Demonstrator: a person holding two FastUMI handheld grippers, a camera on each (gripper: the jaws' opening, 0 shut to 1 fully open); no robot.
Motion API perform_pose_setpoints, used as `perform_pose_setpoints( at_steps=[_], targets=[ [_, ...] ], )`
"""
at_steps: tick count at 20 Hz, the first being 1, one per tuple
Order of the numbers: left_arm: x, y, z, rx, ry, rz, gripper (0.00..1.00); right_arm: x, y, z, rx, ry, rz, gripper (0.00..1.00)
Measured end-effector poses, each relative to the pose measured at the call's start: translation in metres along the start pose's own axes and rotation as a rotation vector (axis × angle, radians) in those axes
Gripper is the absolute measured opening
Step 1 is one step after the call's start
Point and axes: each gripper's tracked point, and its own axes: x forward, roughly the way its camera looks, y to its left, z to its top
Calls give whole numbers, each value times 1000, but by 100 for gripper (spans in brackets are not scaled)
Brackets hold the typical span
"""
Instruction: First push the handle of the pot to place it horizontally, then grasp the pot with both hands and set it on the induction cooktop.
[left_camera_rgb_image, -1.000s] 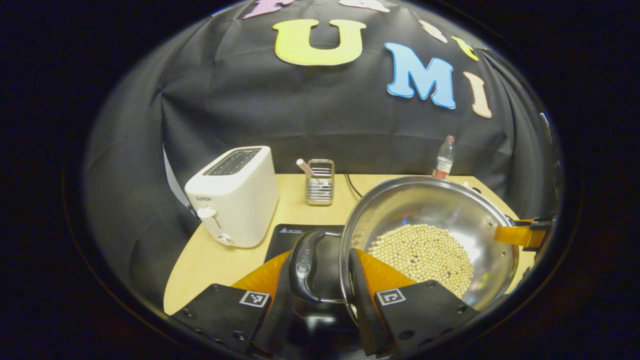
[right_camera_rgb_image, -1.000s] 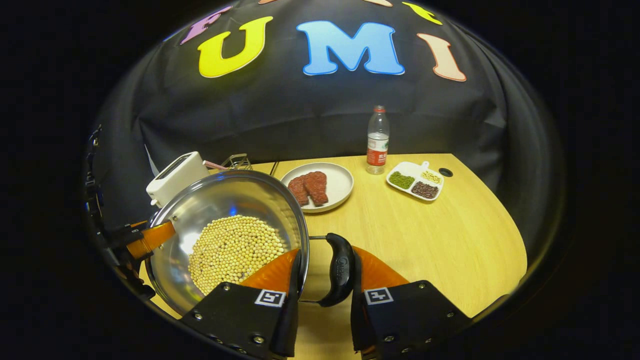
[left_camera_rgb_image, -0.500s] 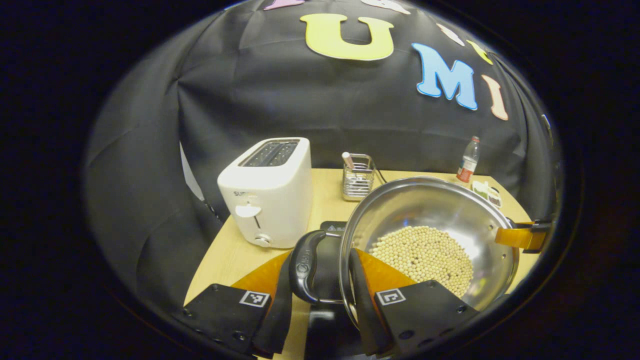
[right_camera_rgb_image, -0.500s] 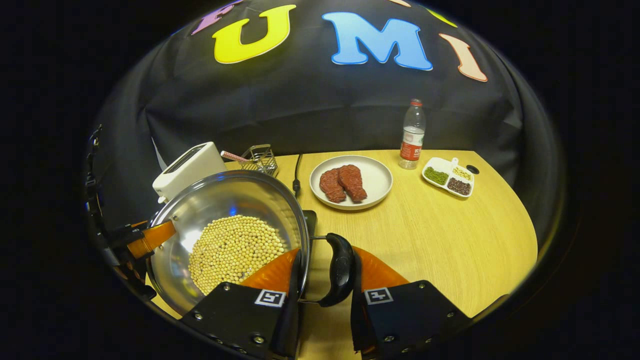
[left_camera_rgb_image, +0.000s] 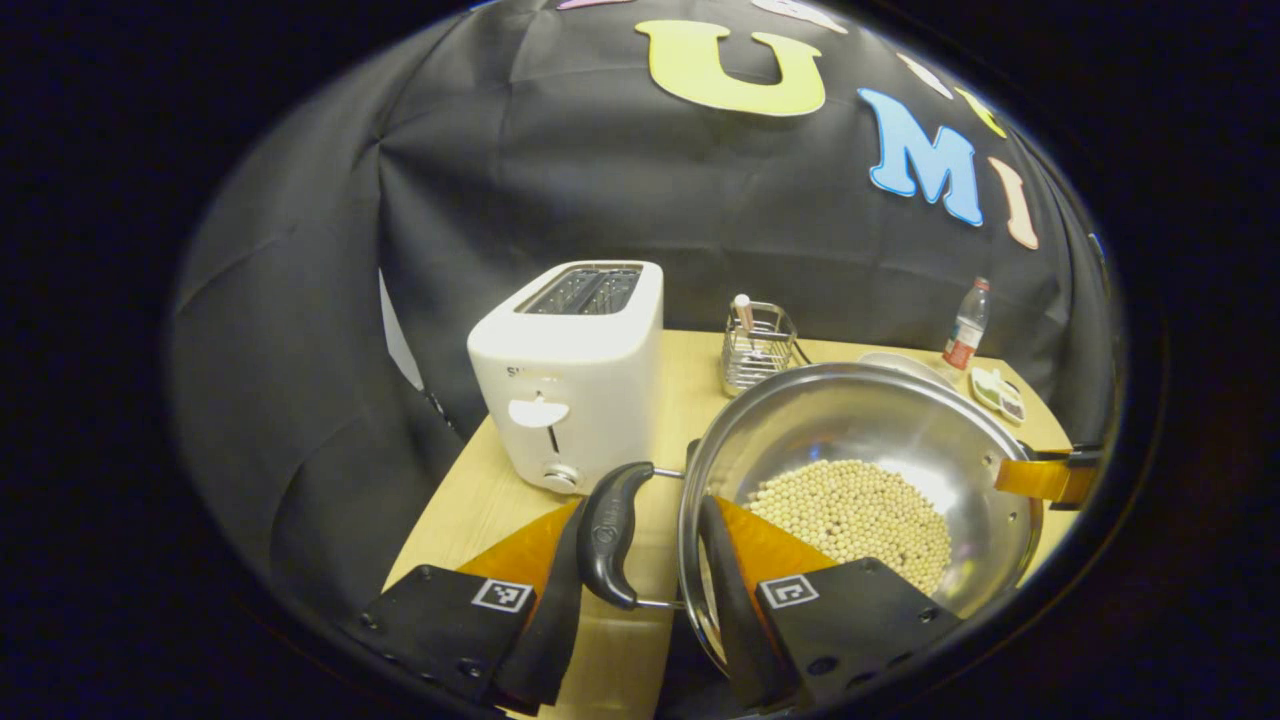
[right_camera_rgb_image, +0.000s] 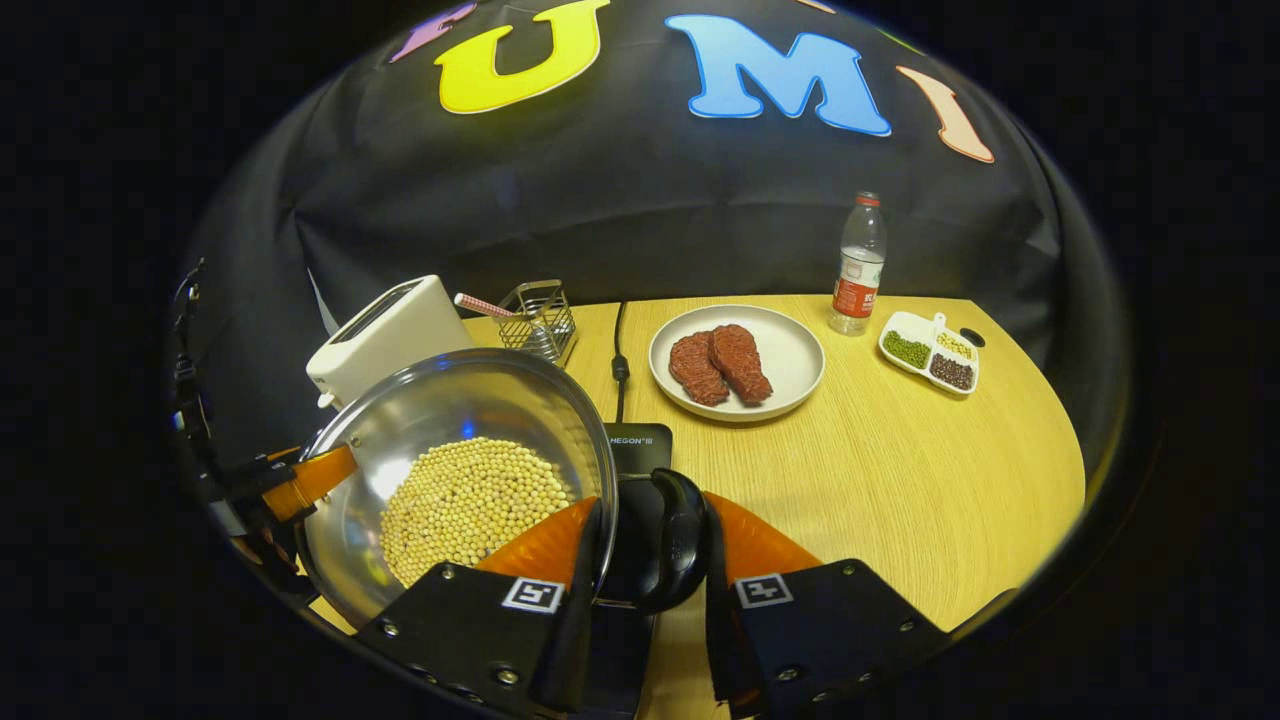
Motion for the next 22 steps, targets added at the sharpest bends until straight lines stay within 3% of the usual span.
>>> perform_pose_setpoints(
  at_steps=[3, 5, 12, 13, 16, 18, 20, 21, 22],
  targets=[
    [-7, -1, 21, 12, -89, 31, 78, -12, 7, 15, 26, -63, 57, 66],
    [-19, 1, 42, 31, -158, 77, 99, -26, -5, 35, 16, -141, 38, 96],
    [-108, -61, 108, 48, -393, 98, 97, -112, -76, 79, -28, -365, -12, 98],
    [-122, -75, 113, 48, -418, 95, 93, -128, -87, 81, -33, -389, -14, 98],
    [-166, -119, 121, 37, -472, 71, 100, -171, -121, 84, -62, -456, -27, 98],
    [-190, -153, 122, 31, -498, 44, 97, -198, -142, 83, -72, -497, -36, 98],
    [-219, -186, 124, 36, -534, 24, 100, -224, -163, 78, -78, -524, -37, 98],
    [-233, -203, 124, 42, -556, 16, 93, -238, -172, 76, -81, -535, -35, 98],
    [-250, -219, 124, 47, -582, 11, 96, -250, -182, 74, -83, -546, -36, 98]
  ],
)
